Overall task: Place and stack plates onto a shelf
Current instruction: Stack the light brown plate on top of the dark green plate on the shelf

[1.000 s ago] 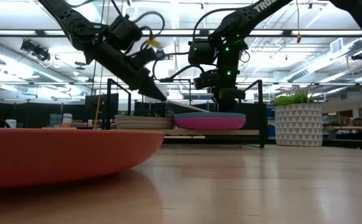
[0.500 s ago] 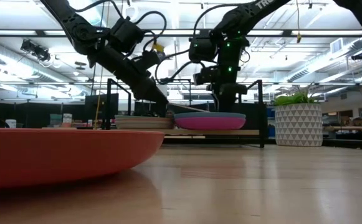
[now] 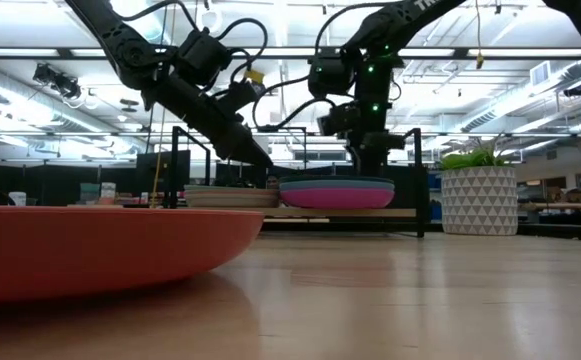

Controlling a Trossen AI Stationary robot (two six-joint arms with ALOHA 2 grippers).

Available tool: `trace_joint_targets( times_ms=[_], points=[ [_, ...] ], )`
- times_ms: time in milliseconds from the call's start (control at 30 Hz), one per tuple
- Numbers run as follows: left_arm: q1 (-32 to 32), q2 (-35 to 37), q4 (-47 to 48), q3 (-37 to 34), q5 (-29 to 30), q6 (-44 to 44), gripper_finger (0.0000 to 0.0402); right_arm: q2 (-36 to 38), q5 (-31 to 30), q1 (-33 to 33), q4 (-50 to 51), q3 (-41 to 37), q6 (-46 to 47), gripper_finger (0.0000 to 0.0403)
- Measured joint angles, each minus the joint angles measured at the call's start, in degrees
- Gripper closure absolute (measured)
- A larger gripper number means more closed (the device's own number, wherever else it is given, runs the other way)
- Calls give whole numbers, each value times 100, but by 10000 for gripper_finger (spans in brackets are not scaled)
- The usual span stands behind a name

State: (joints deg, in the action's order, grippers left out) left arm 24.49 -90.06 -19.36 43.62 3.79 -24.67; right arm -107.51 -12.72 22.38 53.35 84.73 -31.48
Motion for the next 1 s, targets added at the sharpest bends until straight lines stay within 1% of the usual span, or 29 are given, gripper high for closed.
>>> trace_joint_targets(
  times_ms=[133,233,533,733,833,933,1000],
  points=[
    [2,0,-4,0,0,2,233,94,34,-45,371,7,41,326],
    [2,0,-4,0,0,2,233,85,-219,-102,632,4,46,326],
    [2,0,-6,0,0,5,233,85,-352,-213,1118,4,158,326],
    [2,0,-9,0,0,113,233,85,-133,-147,1045,4,196,326],
    [2,0,-9,0,0,119,233,84,-40,-89,827,-25,305,326],
    [2,0,-9,0,0,125,233,83,74,-43,546,-251,311,326],
    [2,0,-9,0,0,125,233,91,15,-16,296,-408,277,326]
  ],
)
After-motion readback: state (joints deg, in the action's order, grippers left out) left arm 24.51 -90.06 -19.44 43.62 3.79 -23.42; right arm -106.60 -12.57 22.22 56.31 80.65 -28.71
